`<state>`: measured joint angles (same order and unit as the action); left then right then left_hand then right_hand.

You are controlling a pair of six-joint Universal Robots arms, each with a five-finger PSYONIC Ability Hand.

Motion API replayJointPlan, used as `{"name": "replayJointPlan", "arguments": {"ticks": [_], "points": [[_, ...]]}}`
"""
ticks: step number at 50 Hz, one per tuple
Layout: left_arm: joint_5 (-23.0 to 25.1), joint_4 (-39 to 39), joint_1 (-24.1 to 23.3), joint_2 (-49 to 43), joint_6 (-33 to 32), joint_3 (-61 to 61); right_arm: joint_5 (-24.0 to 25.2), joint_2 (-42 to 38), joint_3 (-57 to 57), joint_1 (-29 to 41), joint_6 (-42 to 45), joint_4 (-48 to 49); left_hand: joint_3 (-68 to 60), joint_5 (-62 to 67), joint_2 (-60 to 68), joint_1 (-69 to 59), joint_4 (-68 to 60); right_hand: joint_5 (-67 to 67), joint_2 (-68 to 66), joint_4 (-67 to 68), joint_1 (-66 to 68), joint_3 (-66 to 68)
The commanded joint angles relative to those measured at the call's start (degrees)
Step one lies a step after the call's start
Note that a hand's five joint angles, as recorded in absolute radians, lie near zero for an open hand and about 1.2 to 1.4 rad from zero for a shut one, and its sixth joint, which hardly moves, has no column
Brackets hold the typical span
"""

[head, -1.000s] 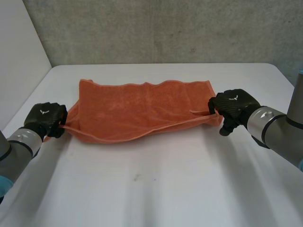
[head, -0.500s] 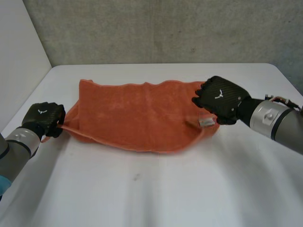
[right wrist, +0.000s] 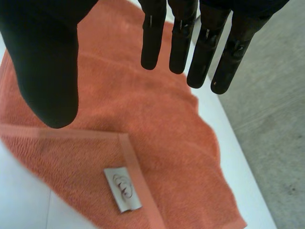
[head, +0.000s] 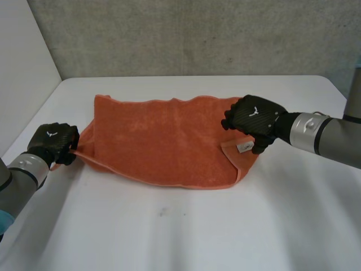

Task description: Fold the laundry

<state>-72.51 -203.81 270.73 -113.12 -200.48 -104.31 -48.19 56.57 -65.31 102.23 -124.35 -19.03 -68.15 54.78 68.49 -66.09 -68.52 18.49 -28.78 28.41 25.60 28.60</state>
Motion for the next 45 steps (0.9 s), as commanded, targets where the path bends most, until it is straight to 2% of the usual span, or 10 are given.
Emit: {"name": "replayJointPlan", "arguments": {"ticks": [1, 6, 10, 21, 36, 40, 42, 44, 45], "points": [[0.00, 0.00, 0.06, 0.00, 0.00, -0.02, -4.97, -7.07, 5.18, 3.15, 4.99, -2.23, -11.85, 15.22, 11.51, -13.91, -11.48, 2.96, -2.67, 3.03, 5.84, 2.85], [0.09, 0.00, -0.02, 0.00, 0.00, -0.02, -9.37, -11.99, 9.92, 4.38, 5.96, -2.32, -11.85, 15.22, 11.51, -13.91, -11.48, 2.79, -2.50, 2.86, 5.67, 2.68], [0.09, 0.00, -0.02, 0.00, 0.00, -0.02, -10.95, -14.98, 12.91, 5.70, 5.96, -2.32, -11.85, 15.22, 11.51, -13.91, -11.48, 1.62, -1.33, 1.69, 4.50, 1.51], [0.18, 0.00, -0.02, 0.00, 0.00, -0.02, -13.59, -20.35, 18.19, 7.02, 5.70, -2.32, -11.85, 15.22, 11.51, -13.91, -11.48, -3.93, 4.22, -3.86, -1.05, -4.04], [0.27, 0.00, 0.06, 0.00, 0.00, -0.02, -15.18, -23.43, 21.54, 7.55, 5.43, -2.41, -11.85, 15.22, 11.51, -13.91, -11.48, -3.44, 3.73, -3.36, -0.55, -3.54], [0.27, 0.00, 0.06, 0.00, 0.00, -0.02, -15.79, -24.14, 22.50, 7.55, 5.61, -3.38, -11.85, 15.22, 11.51, -13.91, -11.48, 1.76, -1.47, 1.83, 4.65, 1.65], [0.27, 0.00, 0.06, 0.00, 0.00, -0.02, -15.88, -24.22, 22.94, 7.55, 5.52, -3.47, -11.85, 15.22, 11.51, -13.91, -11.48, 10.30, -10.01, 10.37, 13.19, 10.19], [0.27, 0.00, 0.06, 0.00, 0.00, -0.02, -15.88, -24.22, 22.94, 7.55, 5.52, -3.47, -11.85, 15.22, 11.51, -13.91, -11.48, 12.52, -12.23, 12.60, 15.41, 12.42], [0.27, 0.00, 0.06, 0.00, 0.00, -0.02, -15.88, -24.14, 22.94, 7.55, 5.44, -3.64, -11.85, 15.22, 11.51, -13.91, -11.48, 19.37, -19.08, 19.45, 22.26, 19.26]]}}
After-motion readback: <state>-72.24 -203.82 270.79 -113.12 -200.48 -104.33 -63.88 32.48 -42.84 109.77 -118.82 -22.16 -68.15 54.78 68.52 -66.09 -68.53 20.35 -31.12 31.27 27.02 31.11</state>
